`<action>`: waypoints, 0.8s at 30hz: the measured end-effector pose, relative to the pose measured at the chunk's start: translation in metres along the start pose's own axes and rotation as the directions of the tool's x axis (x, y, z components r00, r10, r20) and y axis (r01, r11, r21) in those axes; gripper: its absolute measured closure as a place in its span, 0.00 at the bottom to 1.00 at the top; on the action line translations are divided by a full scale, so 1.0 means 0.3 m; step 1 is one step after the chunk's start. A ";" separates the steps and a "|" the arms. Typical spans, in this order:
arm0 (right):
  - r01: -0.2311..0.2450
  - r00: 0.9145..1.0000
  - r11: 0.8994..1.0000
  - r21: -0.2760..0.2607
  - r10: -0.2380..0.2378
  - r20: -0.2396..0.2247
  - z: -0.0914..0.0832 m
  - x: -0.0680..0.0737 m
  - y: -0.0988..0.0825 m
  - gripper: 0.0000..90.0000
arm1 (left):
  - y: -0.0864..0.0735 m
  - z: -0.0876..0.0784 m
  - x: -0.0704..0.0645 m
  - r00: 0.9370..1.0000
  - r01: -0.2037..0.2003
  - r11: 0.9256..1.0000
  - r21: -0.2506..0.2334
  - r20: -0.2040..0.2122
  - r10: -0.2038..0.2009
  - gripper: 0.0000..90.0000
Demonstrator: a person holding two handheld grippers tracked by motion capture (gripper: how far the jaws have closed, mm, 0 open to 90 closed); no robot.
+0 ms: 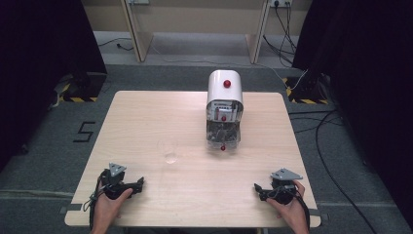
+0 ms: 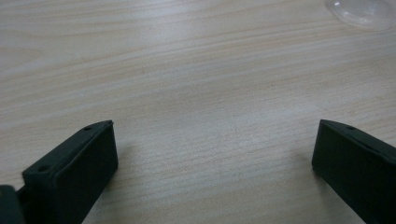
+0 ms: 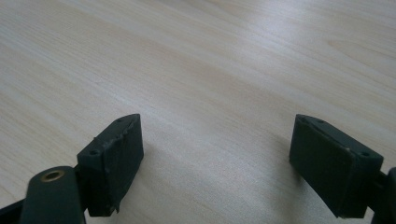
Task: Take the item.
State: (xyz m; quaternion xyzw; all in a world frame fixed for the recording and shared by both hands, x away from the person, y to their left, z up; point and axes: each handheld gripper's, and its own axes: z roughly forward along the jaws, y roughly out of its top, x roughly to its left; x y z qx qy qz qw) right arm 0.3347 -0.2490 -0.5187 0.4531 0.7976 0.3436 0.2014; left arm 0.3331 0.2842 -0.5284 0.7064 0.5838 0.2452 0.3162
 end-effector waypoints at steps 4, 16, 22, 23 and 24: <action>0.004 1.000 1.000 0.000 -0.004 -0.001 0.001 -0.001 0.001 0.20 | 0.000 0.000 0.000 1.000 0.000 1.000 0.000 -0.001 0.000 0.00; 0.007 1.000 1.000 -0.002 -0.007 -0.005 -0.001 -0.003 0.001 0.23 | 0.000 0.000 0.000 1.000 0.000 1.000 0.000 0.000 0.000 0.00; -0.001 1.000 1.000 -0.017 0.001 -0.010 -0.005 -0.010 0.000 0.27 | 0.000 0.000 0.000 1.000 0.000 1.000 0.000 0.000 0.000 0.00; -0.004 1.000 1.000 -0.019 0.004 -0.009 -0.005 -0.009 0.000 0.28 | 0.000 0.000 0.000 1.000 0.001 1.000 0.000 -0.001 -0.001 0.00; -0.007 1.000 0.999 -0.039 0.007 -0.005 -0.009 -0.008 0.002 0.29 | 0.000 0.000 0.000 1.000 0.001 1.000 0.000 -0.001 -0.001 0.00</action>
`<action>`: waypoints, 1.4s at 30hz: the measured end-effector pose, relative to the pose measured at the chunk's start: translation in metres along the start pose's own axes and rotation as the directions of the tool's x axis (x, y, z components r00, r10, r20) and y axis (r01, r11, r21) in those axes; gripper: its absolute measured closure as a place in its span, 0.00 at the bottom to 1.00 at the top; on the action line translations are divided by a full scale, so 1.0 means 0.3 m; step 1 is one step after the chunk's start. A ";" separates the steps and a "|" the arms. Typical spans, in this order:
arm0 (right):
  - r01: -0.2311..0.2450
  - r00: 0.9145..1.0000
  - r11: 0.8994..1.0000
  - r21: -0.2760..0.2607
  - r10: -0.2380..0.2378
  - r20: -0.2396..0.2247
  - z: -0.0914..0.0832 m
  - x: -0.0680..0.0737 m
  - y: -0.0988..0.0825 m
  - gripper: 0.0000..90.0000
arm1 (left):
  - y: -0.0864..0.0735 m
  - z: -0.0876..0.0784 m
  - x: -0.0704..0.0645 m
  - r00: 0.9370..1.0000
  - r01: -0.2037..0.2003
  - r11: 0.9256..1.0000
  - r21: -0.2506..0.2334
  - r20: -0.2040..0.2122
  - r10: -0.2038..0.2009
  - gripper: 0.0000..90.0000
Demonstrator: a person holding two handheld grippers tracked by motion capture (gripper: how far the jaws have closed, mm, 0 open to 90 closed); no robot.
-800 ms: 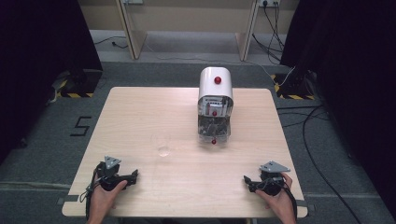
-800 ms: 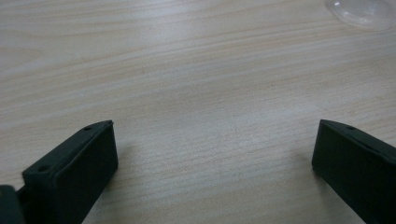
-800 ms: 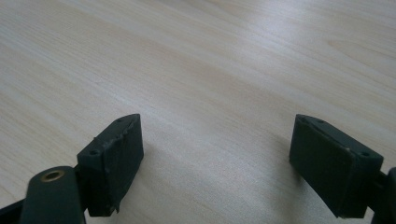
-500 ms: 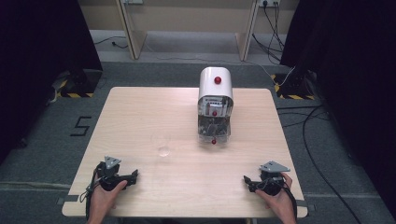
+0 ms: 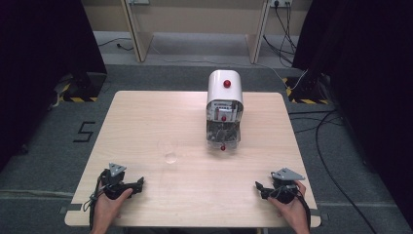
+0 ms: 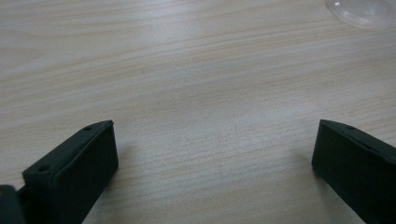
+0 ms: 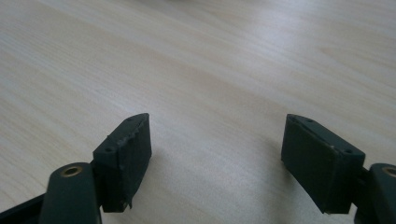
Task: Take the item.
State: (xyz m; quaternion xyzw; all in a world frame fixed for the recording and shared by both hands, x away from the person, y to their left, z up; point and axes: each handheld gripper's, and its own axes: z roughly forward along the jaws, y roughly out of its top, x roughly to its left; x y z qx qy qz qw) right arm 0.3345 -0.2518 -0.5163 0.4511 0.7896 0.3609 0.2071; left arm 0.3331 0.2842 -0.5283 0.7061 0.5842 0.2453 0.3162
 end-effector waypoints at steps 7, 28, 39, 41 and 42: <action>0.022 1.000 0.999 -0.049 -0.023 -0.005 -0.014 0.007 0.024 0.34 | 0.000 0.000 0.000 1.000 -0.001 1.000 0.000 0.000 0.001 0.00; 0.069 0.996 0.986 -0.151 -0.076 -0.042 -0.020 0.041 0.136 0.41 | 0.000 0.000 0.000 1.000 0.000 1.000 0.000 0.000 0.000 0.00; 0.064 0.995 0.976 -0.209 -0.078 -0.059 -0.019 0.042 0.206 0.47 | 0.000 0.000 0.000 1.000 0.000 1.000 0.000 0.000 0.000 0.00; 0.065 0.995 0.974 -0.217 -0.080 -0.058 -0.018 0.039 0.220 0.47 | 0.000 0.000 0.000 1.000 -0.001 1.000 0.000 0.000 0.001 0.00; 0.066 0.995 0.973 -0.221 -0.080 -0.056 -0.016 0.039 0.223 0.48 | 0.000 0.000 0.000 1.000 0.000 1.000 0.000 0.000 0.000 0.00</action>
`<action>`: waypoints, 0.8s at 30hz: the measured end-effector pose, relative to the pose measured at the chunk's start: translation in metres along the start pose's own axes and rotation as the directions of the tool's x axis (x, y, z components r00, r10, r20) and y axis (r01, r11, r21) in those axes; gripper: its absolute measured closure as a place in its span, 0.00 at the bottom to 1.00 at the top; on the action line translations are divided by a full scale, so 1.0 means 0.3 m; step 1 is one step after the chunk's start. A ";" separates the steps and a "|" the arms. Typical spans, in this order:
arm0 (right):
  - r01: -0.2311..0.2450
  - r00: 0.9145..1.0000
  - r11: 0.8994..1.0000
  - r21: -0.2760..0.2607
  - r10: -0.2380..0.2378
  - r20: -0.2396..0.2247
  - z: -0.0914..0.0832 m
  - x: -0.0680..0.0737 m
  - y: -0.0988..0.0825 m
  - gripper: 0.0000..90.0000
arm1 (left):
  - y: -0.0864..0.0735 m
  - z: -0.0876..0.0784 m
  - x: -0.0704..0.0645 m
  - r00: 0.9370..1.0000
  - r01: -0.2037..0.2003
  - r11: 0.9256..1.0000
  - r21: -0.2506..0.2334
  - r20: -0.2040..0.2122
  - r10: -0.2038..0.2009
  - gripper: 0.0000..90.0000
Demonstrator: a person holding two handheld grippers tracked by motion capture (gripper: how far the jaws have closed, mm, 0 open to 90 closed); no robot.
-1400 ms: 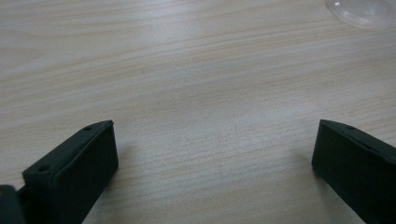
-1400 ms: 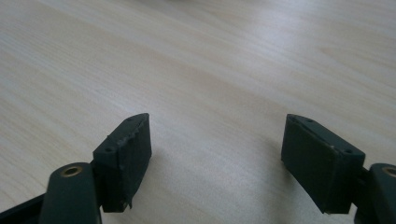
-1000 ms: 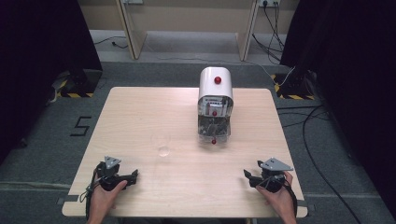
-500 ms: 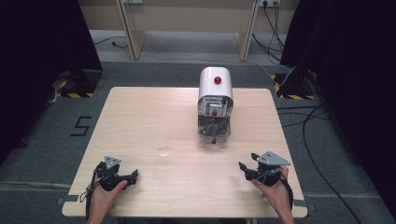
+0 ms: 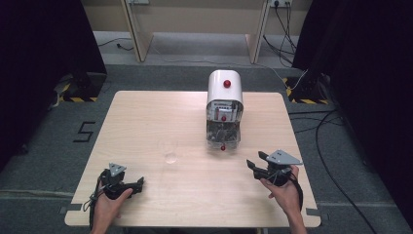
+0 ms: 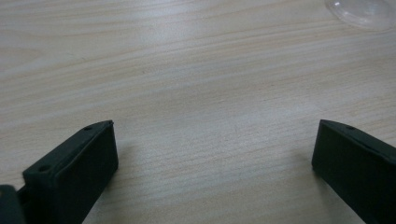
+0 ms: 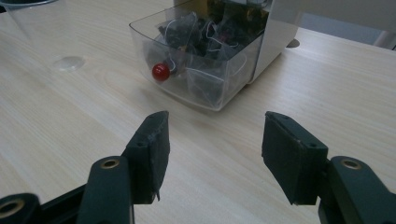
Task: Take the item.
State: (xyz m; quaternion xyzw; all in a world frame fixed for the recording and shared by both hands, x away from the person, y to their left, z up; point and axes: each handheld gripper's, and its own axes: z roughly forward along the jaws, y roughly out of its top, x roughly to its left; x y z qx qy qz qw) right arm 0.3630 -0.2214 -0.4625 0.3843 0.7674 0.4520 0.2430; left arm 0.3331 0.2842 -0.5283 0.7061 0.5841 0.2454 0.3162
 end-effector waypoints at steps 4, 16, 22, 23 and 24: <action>0.005 1.000 1.000 -0.004 -0.005 -0.004 0.009 0.002 0.014 0.48 | 0.000 0.000 0.000 1.000 -0.001 1.000 0.000 0.000 0.001 0.00; 0.019 1.000 1.000 -0.011 -0.020 -0.025 0.038 0.018 0.046 0.51 | 0.000 0.000 0.000 1.000 -0.001 1.000 0.000 0.000 0.001 0.00; 0.025 0.999 0.999 -0.024 -0.026 -0.034 0.044 0.026 0.070 0.52 | 0.000 0.000 0.000 1.000 -0.001 1.000 0.000 0.000 0.001 0.00; 0.025 0.999 0.999 -0.028 -0.026 -0.036 0.046 0.028 0.074 0.52 | 0.000 0.000 0.000 1.000 0.000 1.000 0.000 0.000 0.000 0.00; 0.027 0.999 0.999 -0.026 -0.028 -0.037 0.048 0.028 0.078 0.52 | 0.000 0.000 0.000 1.000 0.000 1.000 0.000 0.000 0.000 0.00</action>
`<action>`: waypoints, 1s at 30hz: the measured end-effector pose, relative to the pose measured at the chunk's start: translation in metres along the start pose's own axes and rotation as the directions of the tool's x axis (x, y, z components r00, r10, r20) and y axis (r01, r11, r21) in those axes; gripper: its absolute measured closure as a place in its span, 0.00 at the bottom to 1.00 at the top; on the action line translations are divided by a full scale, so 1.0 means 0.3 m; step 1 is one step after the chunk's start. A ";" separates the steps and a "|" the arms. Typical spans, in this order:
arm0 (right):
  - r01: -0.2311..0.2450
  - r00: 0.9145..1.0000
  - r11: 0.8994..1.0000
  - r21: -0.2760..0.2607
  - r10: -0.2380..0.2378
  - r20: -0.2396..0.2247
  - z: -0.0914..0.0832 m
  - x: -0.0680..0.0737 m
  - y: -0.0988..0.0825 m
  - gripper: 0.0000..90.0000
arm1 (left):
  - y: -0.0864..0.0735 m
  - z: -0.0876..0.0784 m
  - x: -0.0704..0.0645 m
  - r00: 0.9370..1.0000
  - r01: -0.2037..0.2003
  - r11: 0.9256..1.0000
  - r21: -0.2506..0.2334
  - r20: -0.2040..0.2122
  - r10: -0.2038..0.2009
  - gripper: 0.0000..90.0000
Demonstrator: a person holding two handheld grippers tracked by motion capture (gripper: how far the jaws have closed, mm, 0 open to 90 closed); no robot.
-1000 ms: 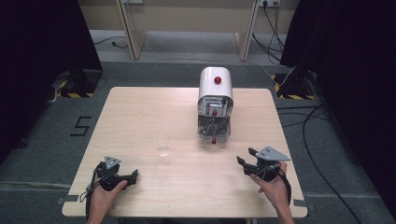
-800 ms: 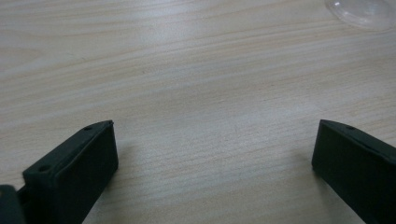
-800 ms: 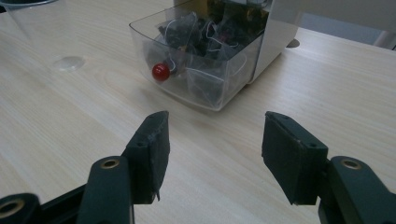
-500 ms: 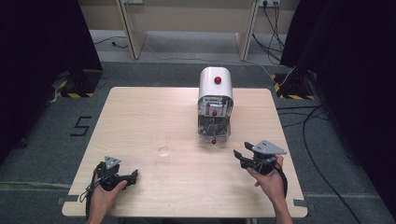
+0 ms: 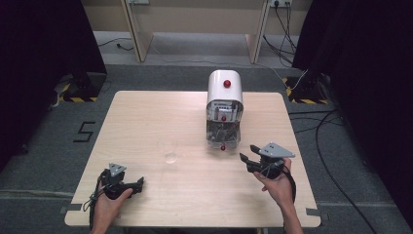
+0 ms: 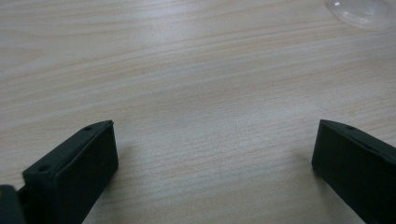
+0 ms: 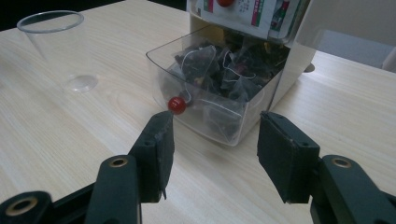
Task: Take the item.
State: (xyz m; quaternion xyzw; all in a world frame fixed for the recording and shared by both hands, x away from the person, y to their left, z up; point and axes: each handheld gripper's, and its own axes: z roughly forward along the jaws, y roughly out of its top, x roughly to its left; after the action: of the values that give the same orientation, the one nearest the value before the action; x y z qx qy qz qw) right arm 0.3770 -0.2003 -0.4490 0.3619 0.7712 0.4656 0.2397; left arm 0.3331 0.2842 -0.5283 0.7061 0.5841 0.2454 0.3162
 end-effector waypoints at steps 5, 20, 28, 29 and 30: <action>0.005 1.000 1.000 -0.006 -0.005 -0.007 0.013 0.007 0.016 0.53 | 0.000 0.000 0.000 1.000 0.000 1.000 0.000 0.000 0.000 0.00; 0.017 0.999 0.999 -0.031 -0.018 -0.029 0.055 0.023 0.075 0.56 | 0.000 0.000 0.000 1.000 0.000 1.000 0.000 0.000 0.000 0.00; 0.018 0.999 0.999 -0.045 -0.019 -0.032 0.073 0.027 0.106 0.57 | 0.000 0.000 0.000 1.000 -0.001 1.000 0.000 0.001 0.001 0.00; 0.015 0.999 0.999 -0.046 -0.017 -0.034 0.076 0.029 0.110 0.57 | 0.000 0.000 0.000 1.000 -0.001 1.000 0.001 0.001 0.001 0.00; 0.015 0.999 0.999 -0.046 -0.017 -0.034 0.076 0.029 0.110 0.57 | 0.000 0.000 0.000 1.000 -0.001 1.000 0.001 0.001 0.001 0.00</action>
State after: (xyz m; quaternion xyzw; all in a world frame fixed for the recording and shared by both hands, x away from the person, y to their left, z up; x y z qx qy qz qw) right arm 0.3986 -0.1710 -0.4301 0.3421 0.7673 0.4873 0.2384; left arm 0.3331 0.2843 -0.5283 0.7067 0.5837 0.2448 0.3162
